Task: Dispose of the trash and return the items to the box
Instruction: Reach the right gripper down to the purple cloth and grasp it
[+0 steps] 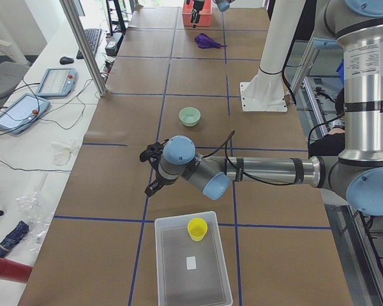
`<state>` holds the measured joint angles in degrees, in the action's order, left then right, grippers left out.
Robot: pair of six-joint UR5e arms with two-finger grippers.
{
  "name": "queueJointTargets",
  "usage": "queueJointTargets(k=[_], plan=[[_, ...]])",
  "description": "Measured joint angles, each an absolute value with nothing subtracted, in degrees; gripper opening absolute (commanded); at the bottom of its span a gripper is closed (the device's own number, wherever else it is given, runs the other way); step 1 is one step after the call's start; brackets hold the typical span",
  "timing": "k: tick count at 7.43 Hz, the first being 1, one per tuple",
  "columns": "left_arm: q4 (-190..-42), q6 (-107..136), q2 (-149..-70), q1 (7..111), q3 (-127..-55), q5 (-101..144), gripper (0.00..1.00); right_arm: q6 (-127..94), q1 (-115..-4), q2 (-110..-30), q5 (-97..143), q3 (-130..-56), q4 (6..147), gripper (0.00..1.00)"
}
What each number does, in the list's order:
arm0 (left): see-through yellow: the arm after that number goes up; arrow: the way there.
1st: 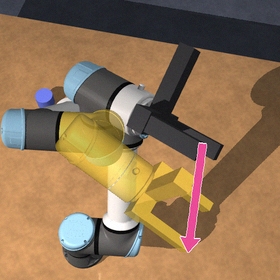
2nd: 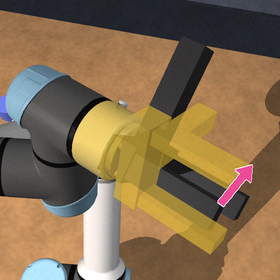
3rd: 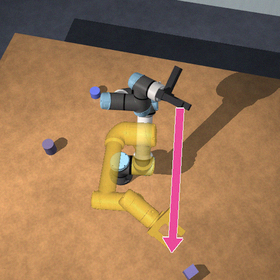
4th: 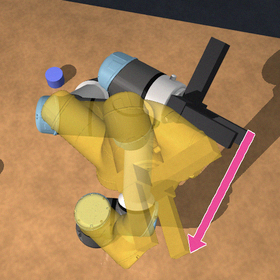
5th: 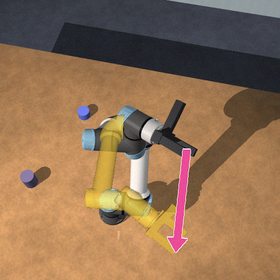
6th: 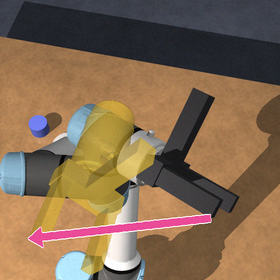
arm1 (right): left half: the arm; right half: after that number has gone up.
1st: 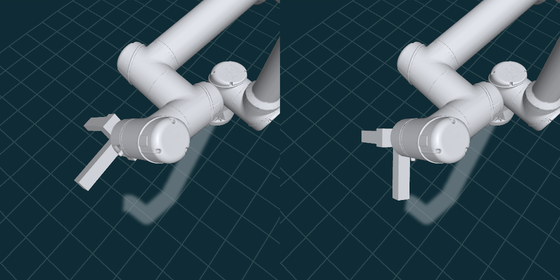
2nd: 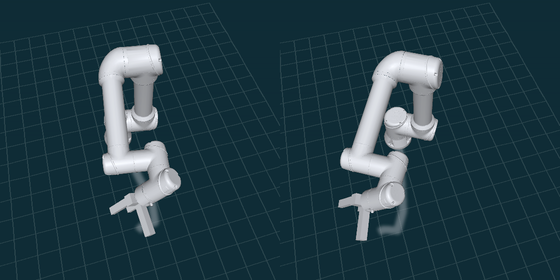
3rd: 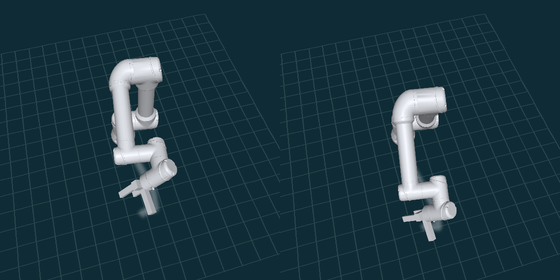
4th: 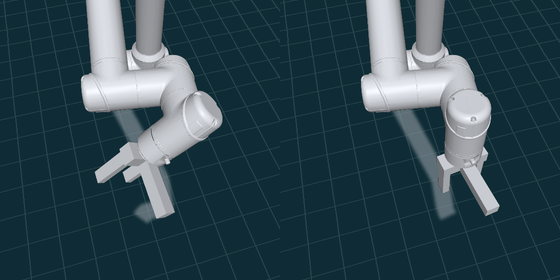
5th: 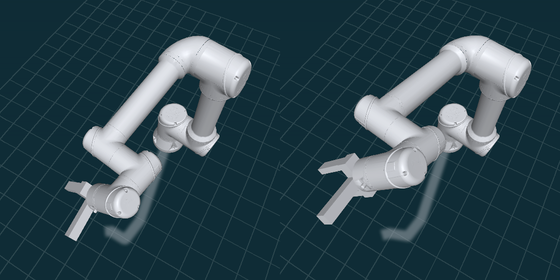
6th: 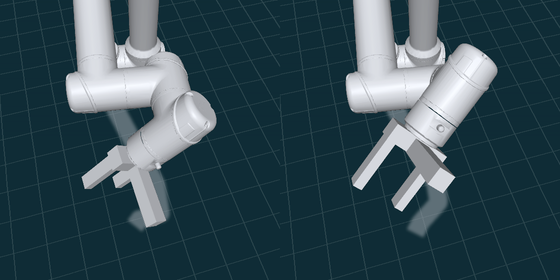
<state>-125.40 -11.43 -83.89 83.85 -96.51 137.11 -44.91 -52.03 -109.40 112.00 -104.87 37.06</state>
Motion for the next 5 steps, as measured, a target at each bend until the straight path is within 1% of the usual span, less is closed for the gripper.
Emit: queueJointTargets(k=[1,2,3,4,5], plan=[[-125.36,-11.38,-84.3,83.85,-96.55,137.11,1.0,-49.14,-47.08,-110.28,107.03,-104.86,35.9,0.9],[-125.34,-11.35,-84.64,83.85,-96.58,137.11,1.0,-52.45,-42.28,-110.78,102.06,-104.75,35.46,0.8],[-125.33,-11.34,-84.82,83.85,-96.59,137.11,1.0,-53.94,-39.09,-111.02,98.76,-104.59,35.39,0.37],[-125.33,-11.31,-84.95,83.85,-96.59,137.11,1.0,-54.47,-36.97,-111.42,96.85,-104.48,35.39,0.0],[-125.33,-11.28,-85.02,83.85,-96.59,137.13,1.0,-54.41,-35.92,-111.84,96.11,-104.45,35.43,0.0]])
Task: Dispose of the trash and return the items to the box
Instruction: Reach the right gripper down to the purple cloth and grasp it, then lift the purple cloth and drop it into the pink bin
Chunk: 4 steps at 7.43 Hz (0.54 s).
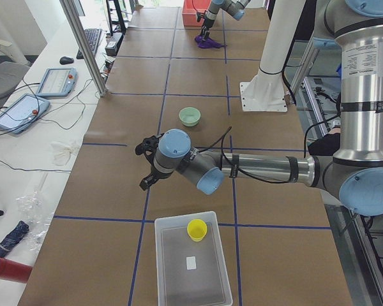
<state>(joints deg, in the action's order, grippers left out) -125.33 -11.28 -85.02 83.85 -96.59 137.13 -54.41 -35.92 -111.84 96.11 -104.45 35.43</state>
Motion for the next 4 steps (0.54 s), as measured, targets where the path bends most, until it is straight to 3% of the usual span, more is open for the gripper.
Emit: queueJointTargets(k=[4], plan=[[-125.17,-11.16,-85.16,83.85,-96.65,137.18,1.0,-47.2,-37.68,-113.42,99.16,-106.35,36.28,0.0]])
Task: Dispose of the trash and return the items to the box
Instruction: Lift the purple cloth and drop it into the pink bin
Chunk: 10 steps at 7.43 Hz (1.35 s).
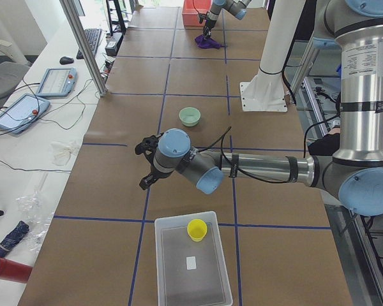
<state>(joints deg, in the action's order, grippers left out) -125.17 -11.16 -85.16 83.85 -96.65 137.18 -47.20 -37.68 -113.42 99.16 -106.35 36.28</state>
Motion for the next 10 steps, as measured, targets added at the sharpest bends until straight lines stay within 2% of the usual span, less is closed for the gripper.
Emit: queueJointTargets(k=[1,3,6,8,9,10], plan=[[-123.43,-11.14,-85.95,83.87,-97.06,137.14,1.0,-42.6,-43.2,-113.39,105.13,-107.41,37.65,0.0],[-113.7,-11.1,-89.01,83.91,-101.1,136.8,1.0,-25.55,-62.54,-112.47,122.86,-110.36,46.75,0.0],[-107.07,-3.3,-92.66,83.48,-105.47,135.96,1.0,12.68,-89.35,-104.55,134.28,-113.15,80.46,0.0],[-106.85,5.01,-94.82,80.42,-107.29,134.44,1.0,38.98,-102.22,-95.05,132.82,-108.29,102.39,0.0],[-106.91,9.88,-96.23,77.63,-107.79,133.32,1.0,47.13,-104.98,-92.87,131.67,-102.25,104.2,0.0],[-106.94,14.76,-98.02,74.55,-107.98,131.29,1.0,50.73,-106.06,-92.04,131.2,-94.6,99.86,0.61]])
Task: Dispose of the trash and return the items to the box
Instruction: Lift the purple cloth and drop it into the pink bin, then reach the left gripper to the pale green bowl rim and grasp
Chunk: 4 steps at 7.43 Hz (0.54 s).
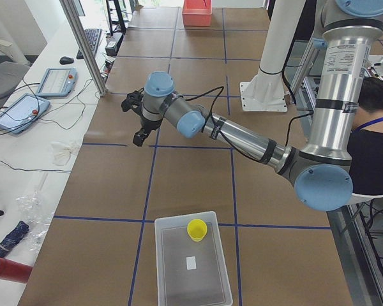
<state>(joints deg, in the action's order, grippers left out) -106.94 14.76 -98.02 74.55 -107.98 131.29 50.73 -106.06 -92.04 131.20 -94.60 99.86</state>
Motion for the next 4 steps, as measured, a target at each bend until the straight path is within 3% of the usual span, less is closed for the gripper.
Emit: queueJointTargets(k=[1,2,4], plan=[[-106.96,19.73,-100.02,71.28,-107.98,128.88,1.0,50.84,-106.41,-91.74,131.18,-86.15,91.97,1.0],[-106.96,23.93,-101.55,68.38,-107.98,126.93,1.0,46.97,-106.46,-91.89,131.58,-80.0,83.92,0.98],[-107.02,33.24,-103.06,62.32,-109.06,124.15,1.0,31.92,-105.8,-92.76,133.23,-76.19,74.29,1.0]])
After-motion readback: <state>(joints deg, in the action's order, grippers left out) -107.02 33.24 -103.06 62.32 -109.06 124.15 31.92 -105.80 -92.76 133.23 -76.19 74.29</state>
